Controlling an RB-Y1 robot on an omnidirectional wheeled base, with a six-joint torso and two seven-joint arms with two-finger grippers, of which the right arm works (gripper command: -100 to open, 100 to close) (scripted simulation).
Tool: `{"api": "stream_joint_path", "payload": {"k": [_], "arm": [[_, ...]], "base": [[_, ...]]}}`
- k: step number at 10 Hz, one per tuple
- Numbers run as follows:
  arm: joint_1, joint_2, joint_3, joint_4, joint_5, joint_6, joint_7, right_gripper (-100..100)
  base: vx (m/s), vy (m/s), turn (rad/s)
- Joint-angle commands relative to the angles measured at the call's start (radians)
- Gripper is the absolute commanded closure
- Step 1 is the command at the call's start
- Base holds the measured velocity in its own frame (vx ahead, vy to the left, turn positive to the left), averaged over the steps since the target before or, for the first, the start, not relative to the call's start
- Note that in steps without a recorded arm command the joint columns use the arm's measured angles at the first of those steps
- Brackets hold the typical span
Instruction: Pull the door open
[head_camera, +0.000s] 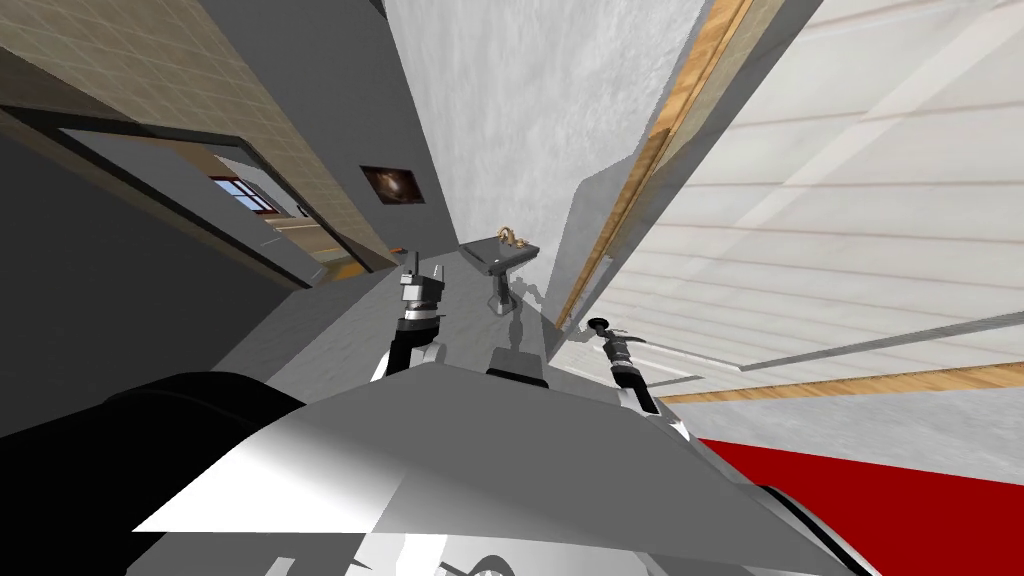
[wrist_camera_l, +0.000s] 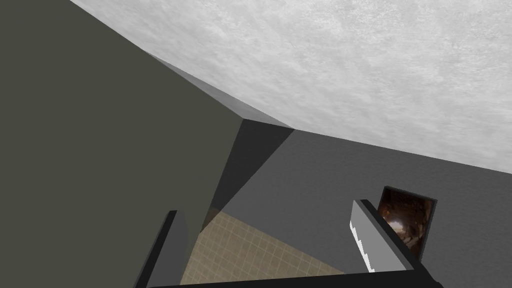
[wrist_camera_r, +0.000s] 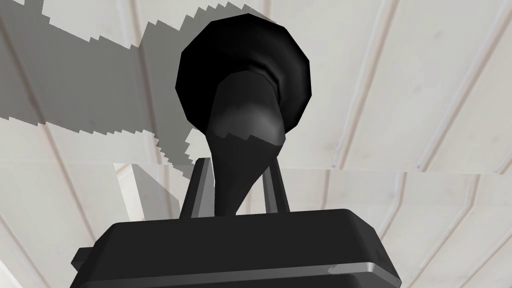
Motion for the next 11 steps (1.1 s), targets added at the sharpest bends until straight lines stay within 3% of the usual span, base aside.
{"api": "stream_joint_path", "payload": {"k": [1, 2, 10, 11], "arm": [[0.017, -0.015, 0.017, -0.022, 0.004, -0.009, -0.014, 100], [0.010, -0.009, 0.011, -0.011, 0.002, -0.005, -0.010, 100], [0.106, -0.108, 0.124, -0.053, -0.001, -0.131, -0.095, 100], [0.101, -0.100, 0.118, -0.055, -0.001, -0.117, -0.089, 100]], "base": [[-0.218, -0.051, 0.081], [-0.090, -0.016, 0.014], [-0.195, -0.072, 0.114], [-0.094, -0.023, 0.019]]}}
